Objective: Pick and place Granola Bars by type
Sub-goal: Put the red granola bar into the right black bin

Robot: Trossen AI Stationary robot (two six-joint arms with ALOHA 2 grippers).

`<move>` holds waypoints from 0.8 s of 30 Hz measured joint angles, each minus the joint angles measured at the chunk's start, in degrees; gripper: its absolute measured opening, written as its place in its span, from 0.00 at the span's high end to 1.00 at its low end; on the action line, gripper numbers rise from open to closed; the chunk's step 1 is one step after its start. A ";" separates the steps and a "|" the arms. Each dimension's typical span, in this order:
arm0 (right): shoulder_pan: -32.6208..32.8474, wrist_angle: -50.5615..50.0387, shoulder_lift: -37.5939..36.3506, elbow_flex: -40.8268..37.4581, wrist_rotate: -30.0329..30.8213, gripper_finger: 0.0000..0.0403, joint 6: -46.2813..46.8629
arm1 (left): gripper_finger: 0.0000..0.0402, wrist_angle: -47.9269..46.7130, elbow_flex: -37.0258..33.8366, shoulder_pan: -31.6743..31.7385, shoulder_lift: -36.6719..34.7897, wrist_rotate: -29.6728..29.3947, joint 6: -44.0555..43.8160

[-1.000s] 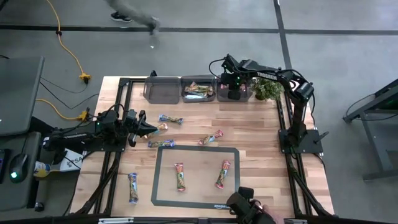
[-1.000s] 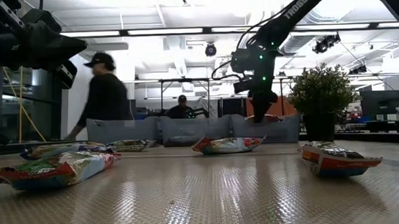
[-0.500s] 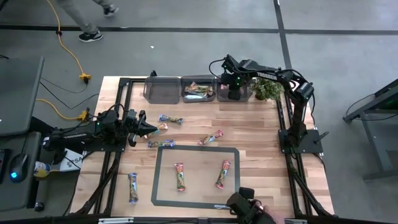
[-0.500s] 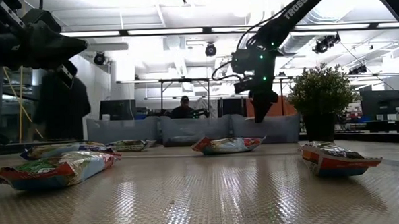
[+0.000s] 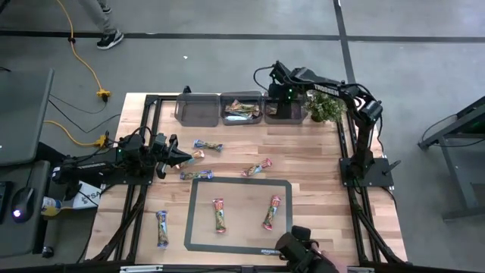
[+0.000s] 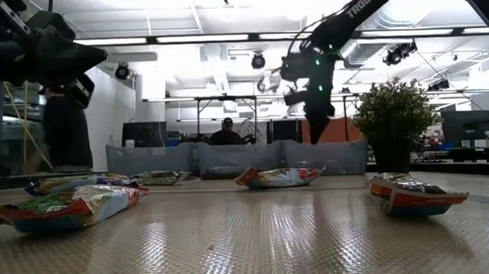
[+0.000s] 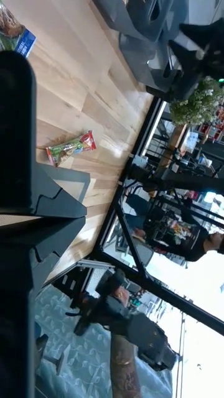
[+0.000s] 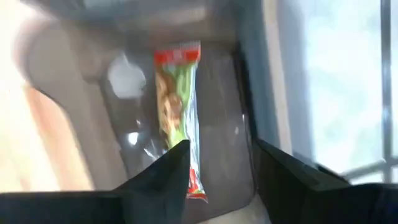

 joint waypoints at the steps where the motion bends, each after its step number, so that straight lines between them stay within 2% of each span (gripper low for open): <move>1: 0.00 -0.75 -0.11 1.50 -1.29 0.60 0.29 | 1.00 0.00 0.00 0.00 0.02 0.00 0.00; 6: 0.39 -3.23 -0.56 9.99 -12.38 0.55 3.40 | 1.00 -0.01 0.00 0.02 0.00 0.08 0.00; 13: 2.68 -3.95 -0.60 20.30 -36.72 0.54 8.35 | 1.00 0.00 0.00 0.00 0.01 0.21 0.00; 18: 5.55 -3.23 -0.62 23.21 -53.52 0.53 12.60 | 1.00 -0.02 0.00 0.00 0.00 0.20 0.00; 21: 8.14 -3.34 -0.62 23.27 -58.12 0.53 13.68 | 1.00 0.00 0.00 0.01 0.00 0.17 0.00; 24: 11.52 -4.66 -0.62 23.27 -57.31 0.53 12.54 | 1.00 -0.02 0.00 0.02 0.00 0.17 0.01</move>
